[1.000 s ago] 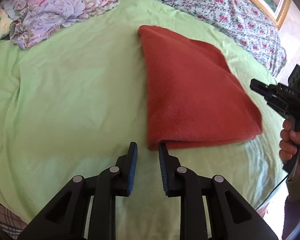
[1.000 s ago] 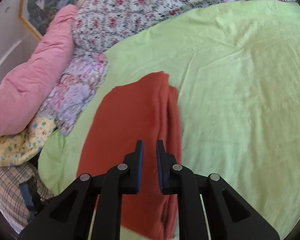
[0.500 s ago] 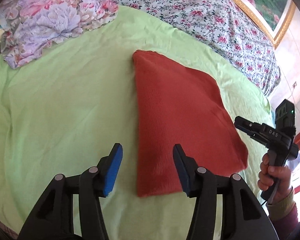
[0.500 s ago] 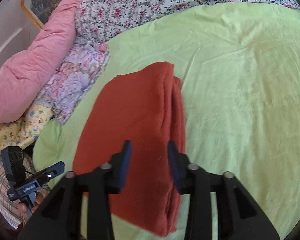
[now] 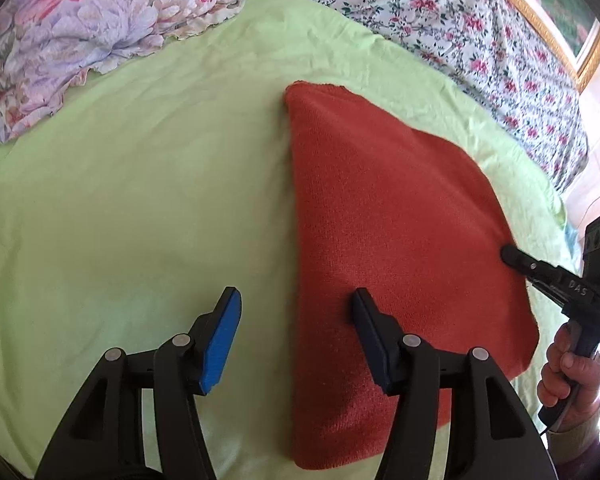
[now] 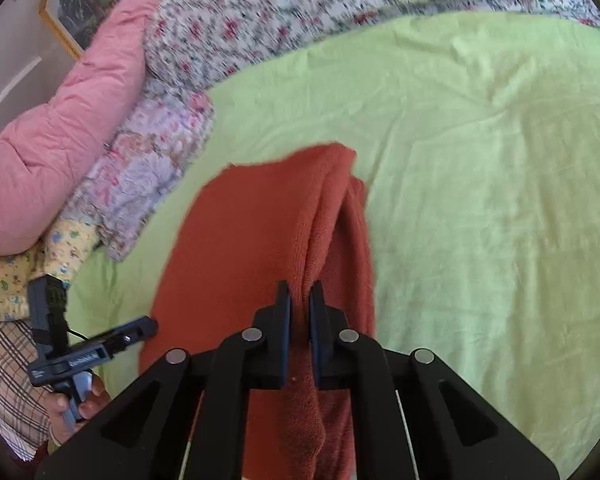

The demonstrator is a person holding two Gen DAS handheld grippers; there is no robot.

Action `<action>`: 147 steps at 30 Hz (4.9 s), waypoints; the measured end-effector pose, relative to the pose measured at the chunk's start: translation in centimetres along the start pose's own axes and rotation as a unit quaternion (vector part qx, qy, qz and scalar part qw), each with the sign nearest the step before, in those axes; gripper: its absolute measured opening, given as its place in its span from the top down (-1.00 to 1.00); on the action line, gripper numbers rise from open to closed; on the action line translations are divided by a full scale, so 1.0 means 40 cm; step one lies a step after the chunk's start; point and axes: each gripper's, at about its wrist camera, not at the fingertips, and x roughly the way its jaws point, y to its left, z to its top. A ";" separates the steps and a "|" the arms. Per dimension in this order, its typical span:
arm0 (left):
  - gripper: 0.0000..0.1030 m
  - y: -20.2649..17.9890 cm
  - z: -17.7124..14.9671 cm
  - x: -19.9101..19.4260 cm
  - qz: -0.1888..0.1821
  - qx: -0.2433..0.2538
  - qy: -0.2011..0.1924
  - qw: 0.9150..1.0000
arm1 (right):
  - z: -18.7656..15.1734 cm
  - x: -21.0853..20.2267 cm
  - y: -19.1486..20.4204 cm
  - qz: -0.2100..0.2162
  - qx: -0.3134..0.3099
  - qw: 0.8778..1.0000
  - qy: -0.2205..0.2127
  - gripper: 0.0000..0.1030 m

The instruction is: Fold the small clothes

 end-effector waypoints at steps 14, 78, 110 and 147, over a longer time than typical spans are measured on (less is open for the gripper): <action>-0.10 -0.013 -0.074 -0.064 -0.015 0.043 0.003 0.999 | -0.074 -0.051 -0.010 -0.004 0.023 1.000 -0.013 0.73; -0.57 -0.043 -0.318 -0.192 0.061 0.087 -0.007 0.994 | -0.380 -0.205 0.132 -0.025 -0.046 0.999 0.011 -0.45; -0.47 0.054 0.248 0.188 -0.101 -0.030 0.026 0.994 | 0.052 0.093 0.032 -0.012 -0.007 1.000 0.022 0.43; -0.40 -0.044 -0.121 -0.143 0.015 0.057 -0.054 0.997 | -0.150 -0.135 0.133 -0.011 -0.032 0.999 -0.035 0.11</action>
